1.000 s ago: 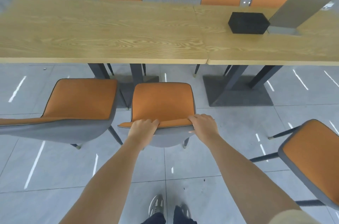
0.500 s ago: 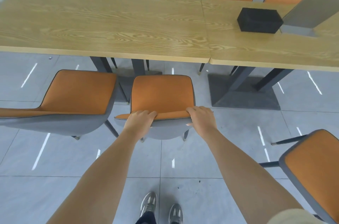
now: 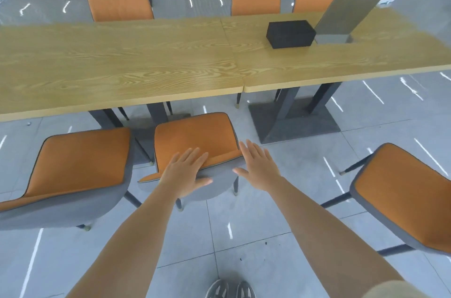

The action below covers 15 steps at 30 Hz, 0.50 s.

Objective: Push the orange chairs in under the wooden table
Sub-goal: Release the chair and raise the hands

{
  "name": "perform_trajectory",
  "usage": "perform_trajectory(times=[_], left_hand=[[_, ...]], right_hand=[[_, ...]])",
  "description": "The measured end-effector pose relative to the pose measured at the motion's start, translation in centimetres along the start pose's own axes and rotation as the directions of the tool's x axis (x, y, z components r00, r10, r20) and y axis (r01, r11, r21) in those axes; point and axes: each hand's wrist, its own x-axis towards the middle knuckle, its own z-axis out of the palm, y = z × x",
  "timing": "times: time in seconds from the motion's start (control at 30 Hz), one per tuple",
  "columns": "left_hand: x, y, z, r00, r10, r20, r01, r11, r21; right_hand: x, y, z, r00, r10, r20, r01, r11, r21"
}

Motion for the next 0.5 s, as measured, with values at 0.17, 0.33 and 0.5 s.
perform_trajectory(times=[0.17, 0.33, 0.5], left_hand=[[2.4, 5.2, -1.0, 0.988, 0.154, -0.013, -0.154, 0.988, 0.027], [4.9, 13.2, -2.4, 0.941, 0.329, -0.08, -0.325, 0.944, 0.049], [6.8, 22.8, -3.3, 0.877, 0.475, -0.071, -0.465, 0.877, 0.124]], right_hand=[[-4.4, 3.5, -1.2, 0.984, 0.175, -0.04, -0.171, 0.982, 0.085], [-11.0, 9.4, -1.9, 0.911, 0.401, -0.095, -0.387, 0.912, 0.138], [-18.2, 15.3, -2.5, 0.778, 0.609, -0.154, -0.578, 0.791, 0.2]])
